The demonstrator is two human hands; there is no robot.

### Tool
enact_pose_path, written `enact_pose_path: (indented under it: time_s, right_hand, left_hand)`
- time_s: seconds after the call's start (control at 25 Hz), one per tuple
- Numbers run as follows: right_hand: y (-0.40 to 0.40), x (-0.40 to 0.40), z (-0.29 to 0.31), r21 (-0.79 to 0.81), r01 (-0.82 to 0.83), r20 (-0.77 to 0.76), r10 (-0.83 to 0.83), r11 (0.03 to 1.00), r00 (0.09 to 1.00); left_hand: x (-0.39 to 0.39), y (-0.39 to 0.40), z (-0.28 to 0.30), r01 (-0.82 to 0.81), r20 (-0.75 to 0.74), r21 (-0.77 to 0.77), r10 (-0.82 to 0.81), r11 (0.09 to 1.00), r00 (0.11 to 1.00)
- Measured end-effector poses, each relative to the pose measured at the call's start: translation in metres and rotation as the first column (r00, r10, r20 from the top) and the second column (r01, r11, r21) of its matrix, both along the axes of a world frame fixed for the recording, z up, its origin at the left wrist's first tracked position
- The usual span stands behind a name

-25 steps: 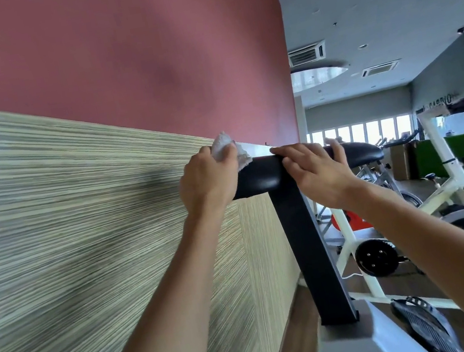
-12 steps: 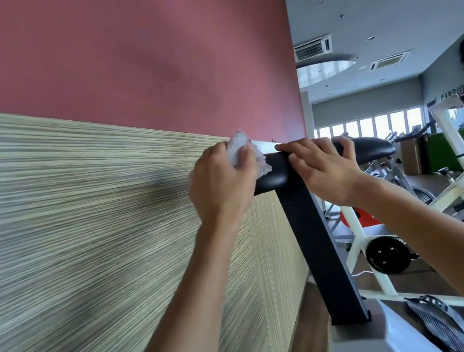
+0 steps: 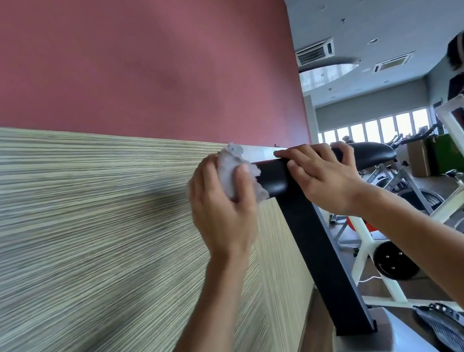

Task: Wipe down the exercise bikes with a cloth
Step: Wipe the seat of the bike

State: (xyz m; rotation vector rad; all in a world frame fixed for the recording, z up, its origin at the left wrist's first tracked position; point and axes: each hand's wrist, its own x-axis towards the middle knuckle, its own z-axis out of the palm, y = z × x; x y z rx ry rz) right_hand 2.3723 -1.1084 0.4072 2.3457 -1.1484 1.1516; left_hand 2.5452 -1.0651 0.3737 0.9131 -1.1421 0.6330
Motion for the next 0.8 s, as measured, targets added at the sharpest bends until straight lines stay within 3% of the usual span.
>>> enact_pose_path:
  time_s: [0.08,0.16,0.28,0.4,0.48,0.6,0.72,0.8]
  right_hand:
    - [-0.001,-0.002,0.000,-0.001,0.003,0.002,-0.003,1.000,1.000]
    - [-0.001,-0.004,-0.001,0.002,-0.007,-0.010,0.007,1.000,1.000]
    - [-0.001,-0.005,0.000,0.022,-0.028,-0.020,0.028,0.999,0.999]
    - [0.000,-0.003,0.000,0.016,-0.019,-0.016,0.020,1.000,1.000]
    - [-0.001,-0.003,0.000,0.010,0.011,-0.010,-0.011,1.000,1.000]
    - [-0.001,-0.002,0.001,0.036,0.001,-0.028,0.000,0.999,1.000]
    - [0.005,-0.019,0.007,0.053,-0.065,-0.084,0.069,0.996,0.994]
    - [0.004,-0.053,0.008,-0.018,-0.006,-0.141,0.003,1.000,0.990]
  left_hand:
    - [-0.015,0.000,-0.016,-0.166,0.235,-0.138,0.195,0.976,0.952]
    - [0.006,-0.004,-0.008,-0.184,0.460,-0.235,0.276,0.954,0.844]
    - [0.051,-0.009,0.007,-0.078,0.628,-0.111,0.130,0.991,0.768]
    - [0.045,-0.004,0.004,-0.017,0.524,-0.068,0.050,0.998,0.850]
    - [0.015,0.000,0.005,-0.160,0.396,-0.121,0.195,0.980,0.897]
    - [-0.013,0.001,0.014,-0.415,0.396,-0.142,0.436,0.898,0.808]
    - [-0.005,0.001,0.020,-0.389,0.434,-0.154,0.416,0.908,0.799]
    - [-0.005,0.000,0.018,-0.392,0.406,-0.164,0.424,0.905,0.810]
